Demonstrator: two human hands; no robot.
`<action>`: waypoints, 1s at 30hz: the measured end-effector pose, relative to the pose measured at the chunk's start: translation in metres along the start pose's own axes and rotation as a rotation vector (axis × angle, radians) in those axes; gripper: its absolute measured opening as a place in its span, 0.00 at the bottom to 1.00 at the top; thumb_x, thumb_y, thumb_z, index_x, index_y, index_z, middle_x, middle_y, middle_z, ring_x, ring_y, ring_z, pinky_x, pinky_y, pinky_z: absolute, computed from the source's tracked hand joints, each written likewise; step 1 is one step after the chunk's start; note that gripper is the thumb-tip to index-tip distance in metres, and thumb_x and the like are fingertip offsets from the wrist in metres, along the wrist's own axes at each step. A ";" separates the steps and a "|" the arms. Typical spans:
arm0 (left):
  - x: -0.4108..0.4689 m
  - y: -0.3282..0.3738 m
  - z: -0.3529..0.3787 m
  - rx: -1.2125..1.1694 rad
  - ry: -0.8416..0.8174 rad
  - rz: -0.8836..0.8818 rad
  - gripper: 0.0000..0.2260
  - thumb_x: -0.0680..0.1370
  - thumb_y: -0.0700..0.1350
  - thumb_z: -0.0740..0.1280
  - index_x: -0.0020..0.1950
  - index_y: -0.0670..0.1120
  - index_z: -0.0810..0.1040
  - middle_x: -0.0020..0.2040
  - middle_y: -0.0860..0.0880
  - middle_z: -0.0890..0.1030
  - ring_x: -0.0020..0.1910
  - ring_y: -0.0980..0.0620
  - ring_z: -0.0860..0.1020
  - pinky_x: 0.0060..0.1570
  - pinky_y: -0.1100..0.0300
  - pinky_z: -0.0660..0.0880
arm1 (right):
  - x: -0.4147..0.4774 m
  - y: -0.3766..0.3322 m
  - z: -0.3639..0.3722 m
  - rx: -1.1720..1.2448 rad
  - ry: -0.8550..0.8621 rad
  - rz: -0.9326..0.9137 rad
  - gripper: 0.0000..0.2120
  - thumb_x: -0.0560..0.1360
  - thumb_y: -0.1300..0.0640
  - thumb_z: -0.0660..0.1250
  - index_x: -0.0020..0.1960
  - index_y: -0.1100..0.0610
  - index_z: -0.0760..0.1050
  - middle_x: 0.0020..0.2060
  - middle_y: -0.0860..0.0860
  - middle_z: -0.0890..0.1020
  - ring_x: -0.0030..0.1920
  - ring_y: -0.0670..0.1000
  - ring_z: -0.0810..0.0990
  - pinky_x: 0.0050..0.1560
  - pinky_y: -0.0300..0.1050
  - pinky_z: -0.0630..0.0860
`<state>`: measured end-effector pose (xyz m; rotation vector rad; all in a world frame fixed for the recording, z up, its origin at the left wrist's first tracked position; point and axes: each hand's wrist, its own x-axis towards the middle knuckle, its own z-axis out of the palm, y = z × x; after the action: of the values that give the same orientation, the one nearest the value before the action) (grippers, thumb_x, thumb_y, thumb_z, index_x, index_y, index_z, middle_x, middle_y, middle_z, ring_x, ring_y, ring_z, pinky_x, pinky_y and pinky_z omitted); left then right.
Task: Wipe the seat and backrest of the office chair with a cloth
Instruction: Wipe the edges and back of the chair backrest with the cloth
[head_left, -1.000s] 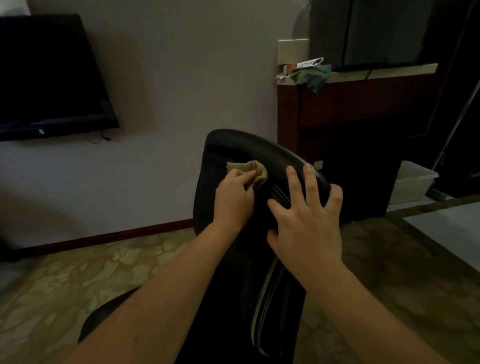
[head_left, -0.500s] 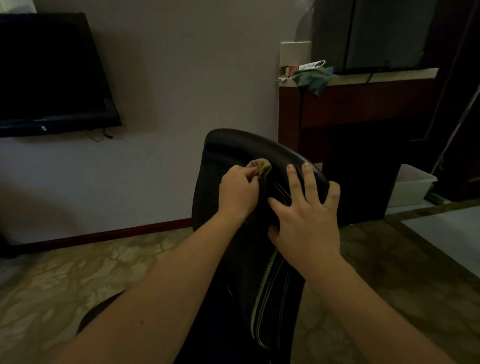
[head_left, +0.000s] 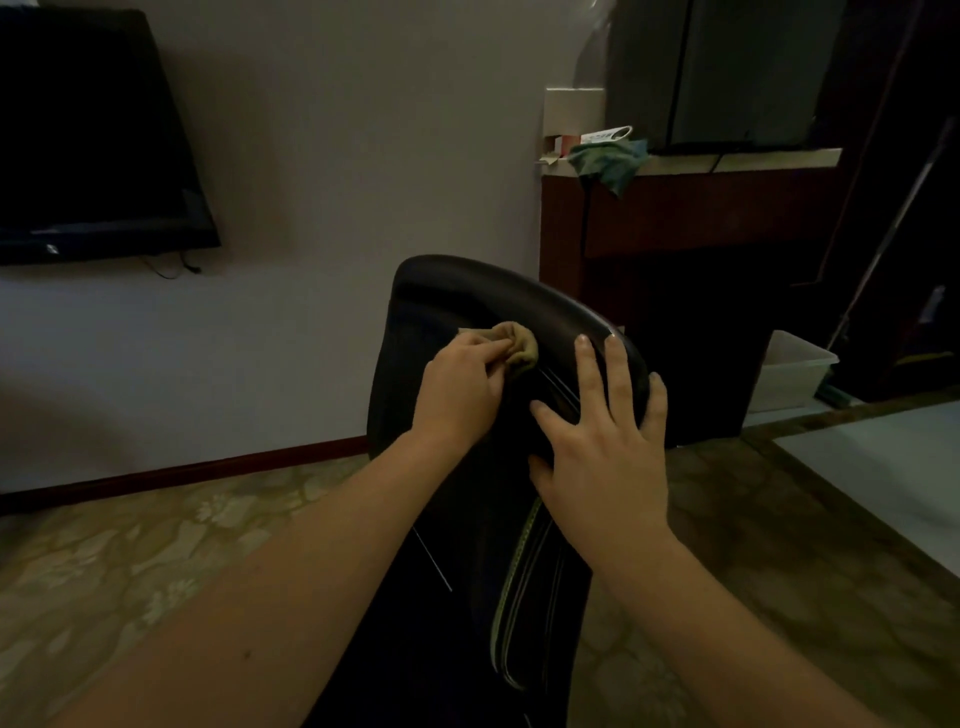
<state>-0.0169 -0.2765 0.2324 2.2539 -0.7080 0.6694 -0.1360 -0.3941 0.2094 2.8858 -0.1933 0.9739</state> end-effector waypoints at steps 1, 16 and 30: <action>0.002 0.001 0.001 -0.010 0.013 -0.015 0.13 0.83 0.44 0.65 0.67 0.47 0.80 0.64 0.49 0.79 0.56 0.59 0.75 0.63 0.62 0.72 | -0.002 -0.001 0.001 0.011 0.016 0.016 0.19 0.68 0.46 0.75 0.58 0.46 0.80 0.78 0.61 0.52 0.78 0.64 0.43 0.74 0.69 0.48; -0.013 -0.006 -0.002 0.019 -0.068 0.228 0.13 0.82 0.43 0.66 0.66 0.47 0.81 0.58 0.50 0.82 0.55 0.57 0.78 0.59 0.65 0.73 | -0.011 -0.005 0.007 0.040 0.052 0.078 0.14 0.70 0.47 0.73 0.55 0.47 0.81 0.79 0.60 0.49 0.78 0.64 0.40 0.73 0.70 0.50; -0.036 0.020 -0.002 0.031 -0.089 0.198 0.12 0.83 0.43 0.65 0.66 0.47 0.81 0.59 0.51 0.81 0.54 0.63 0.73 0.57 0.72 0.66 | -0.024 0.001 0.007 0.204 0.116 0.078 0.15 0.71 0.45 0.71 0.56 0.46 0.81 0.79 0.57 0.49 0.79 0.60 0.39 0.72 0.70 0.54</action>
<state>-0.0562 -0.2774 0.2204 2.2725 -0.9802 0.6807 -0.1505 -0.3938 0.1896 3.0103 -0.2103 1.2396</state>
